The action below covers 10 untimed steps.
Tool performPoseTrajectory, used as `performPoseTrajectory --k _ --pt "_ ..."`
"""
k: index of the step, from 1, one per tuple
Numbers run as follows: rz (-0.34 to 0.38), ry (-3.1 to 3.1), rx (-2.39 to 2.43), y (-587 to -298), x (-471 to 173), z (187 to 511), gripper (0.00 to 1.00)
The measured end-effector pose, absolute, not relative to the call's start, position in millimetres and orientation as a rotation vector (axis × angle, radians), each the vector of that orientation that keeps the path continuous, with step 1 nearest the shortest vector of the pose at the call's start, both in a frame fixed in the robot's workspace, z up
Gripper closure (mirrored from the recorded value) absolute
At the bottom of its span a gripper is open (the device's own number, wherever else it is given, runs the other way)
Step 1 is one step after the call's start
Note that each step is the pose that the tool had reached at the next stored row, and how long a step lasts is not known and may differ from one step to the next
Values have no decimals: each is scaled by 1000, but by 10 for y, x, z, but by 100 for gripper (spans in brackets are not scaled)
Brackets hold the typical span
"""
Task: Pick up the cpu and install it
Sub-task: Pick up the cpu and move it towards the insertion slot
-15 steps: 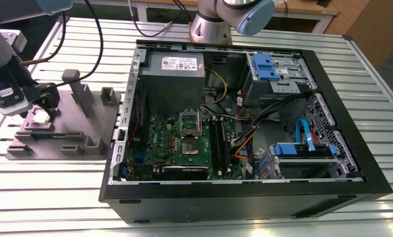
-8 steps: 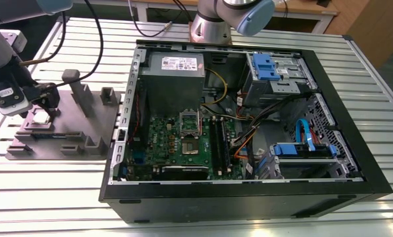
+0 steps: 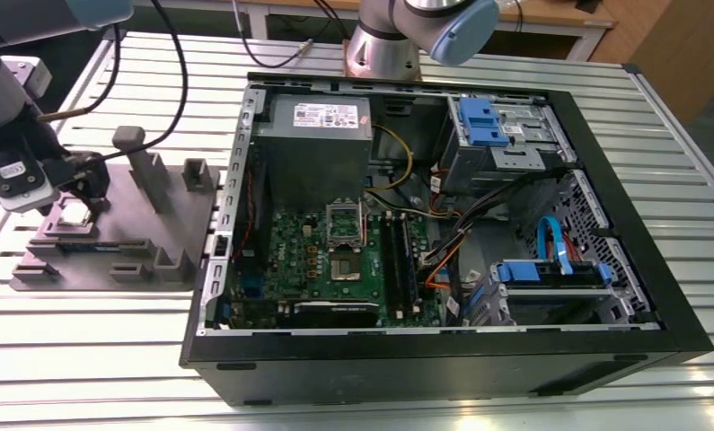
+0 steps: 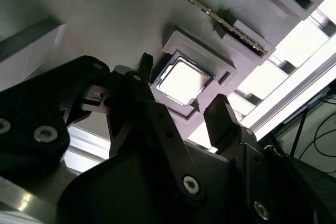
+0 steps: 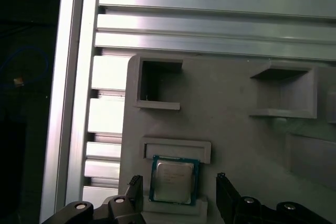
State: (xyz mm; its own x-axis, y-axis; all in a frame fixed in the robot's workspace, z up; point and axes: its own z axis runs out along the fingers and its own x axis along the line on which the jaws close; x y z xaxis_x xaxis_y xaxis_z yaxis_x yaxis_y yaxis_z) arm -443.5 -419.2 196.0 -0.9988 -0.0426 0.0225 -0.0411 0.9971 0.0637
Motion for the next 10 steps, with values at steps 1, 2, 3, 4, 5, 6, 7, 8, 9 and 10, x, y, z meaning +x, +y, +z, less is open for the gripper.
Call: performPoseTrajectory --k 1,2,3,4,5,6,7,8,9,10 --pt "-99 -3116 59 -4192 -4438 1952 34" --pt "-99 -3116 54 -4192 -4441 1944 34" --pt "-99 -3116 51 -4192 -4451 1935 34" --pt "-99 -3117 50 -4192 -4472 1924 34" --pt "-99 -3117 50 -4192 -4480 1914 34" --pt "-99 -3117 49 -4192 -4479 1906 34" --pt "-99 -3117 44 -4192 -4480 1901 34" --pt "-99 -3118 32 -4193 -4480 1896 34" --pt "-99 -3118 15 -4193 -4480 1894 34" --pt "-99 -3118 0 -4192 -4479 1891 34"
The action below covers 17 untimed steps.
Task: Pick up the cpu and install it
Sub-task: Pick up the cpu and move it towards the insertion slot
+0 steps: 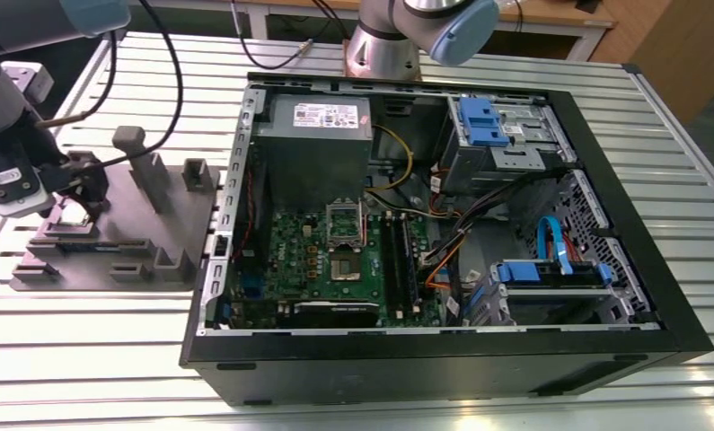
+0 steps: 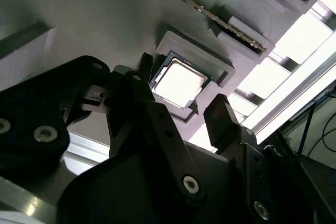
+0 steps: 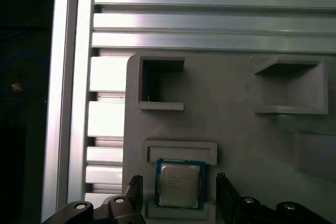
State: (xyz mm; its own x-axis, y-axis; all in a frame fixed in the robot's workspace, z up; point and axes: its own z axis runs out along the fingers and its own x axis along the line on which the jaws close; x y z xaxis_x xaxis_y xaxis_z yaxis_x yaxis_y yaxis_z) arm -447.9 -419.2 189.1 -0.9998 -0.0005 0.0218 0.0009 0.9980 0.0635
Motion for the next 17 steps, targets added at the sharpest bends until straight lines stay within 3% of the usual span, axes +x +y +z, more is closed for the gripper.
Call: performPoseTrajectory --k 17 --pt "-96 -3119 -28 -4192 -4453 1819 34"
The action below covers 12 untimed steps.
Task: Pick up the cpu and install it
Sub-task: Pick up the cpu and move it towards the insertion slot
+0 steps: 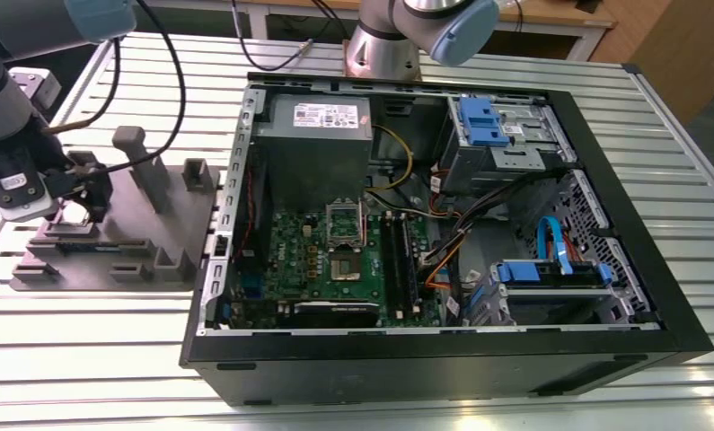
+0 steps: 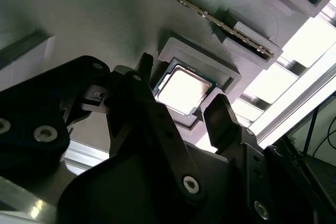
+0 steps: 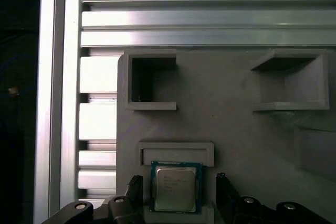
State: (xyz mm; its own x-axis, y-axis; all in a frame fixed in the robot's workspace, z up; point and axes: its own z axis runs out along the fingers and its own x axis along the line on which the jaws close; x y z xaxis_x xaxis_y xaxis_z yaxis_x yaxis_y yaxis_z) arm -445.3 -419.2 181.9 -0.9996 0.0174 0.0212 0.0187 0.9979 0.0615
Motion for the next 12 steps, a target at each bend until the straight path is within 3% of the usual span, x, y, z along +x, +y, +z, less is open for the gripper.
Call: performPoseTrajectory --k 12 --pt "-96 -3120 -28 -4187 -4469 1812 34"
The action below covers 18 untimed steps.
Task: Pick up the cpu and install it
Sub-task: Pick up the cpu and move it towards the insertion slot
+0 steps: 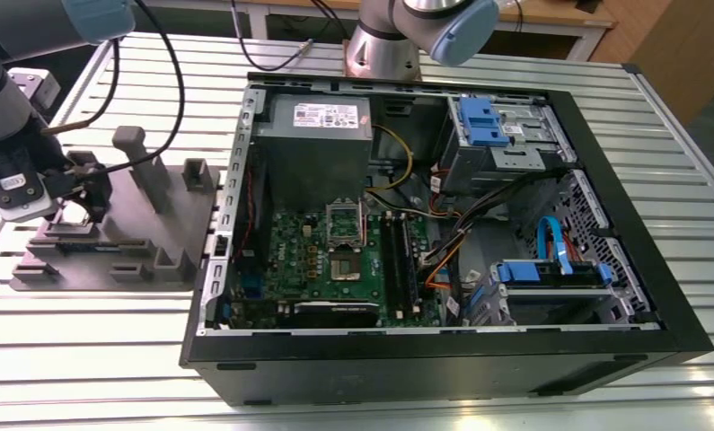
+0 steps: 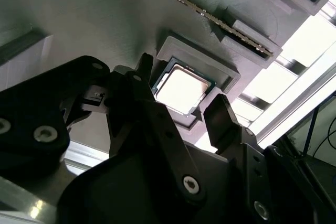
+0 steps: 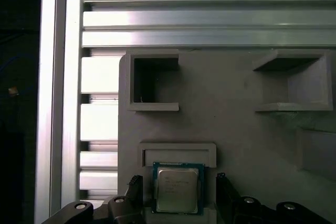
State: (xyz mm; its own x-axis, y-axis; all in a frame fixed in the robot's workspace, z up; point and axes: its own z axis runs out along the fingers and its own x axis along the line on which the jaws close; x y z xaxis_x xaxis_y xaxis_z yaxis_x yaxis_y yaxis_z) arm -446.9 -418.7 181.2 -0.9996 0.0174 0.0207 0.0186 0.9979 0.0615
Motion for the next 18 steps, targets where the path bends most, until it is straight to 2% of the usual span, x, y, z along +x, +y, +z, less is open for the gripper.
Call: performPoseTrajectory --k 9,10,18 --pt "-96 -3120 -28 -4173 -4470 1807 35" --pt "-96 -3120 -28 -4173 -4470 1807 42" --pt "-96 -3120 -28 -4169 -4471 1811 42"
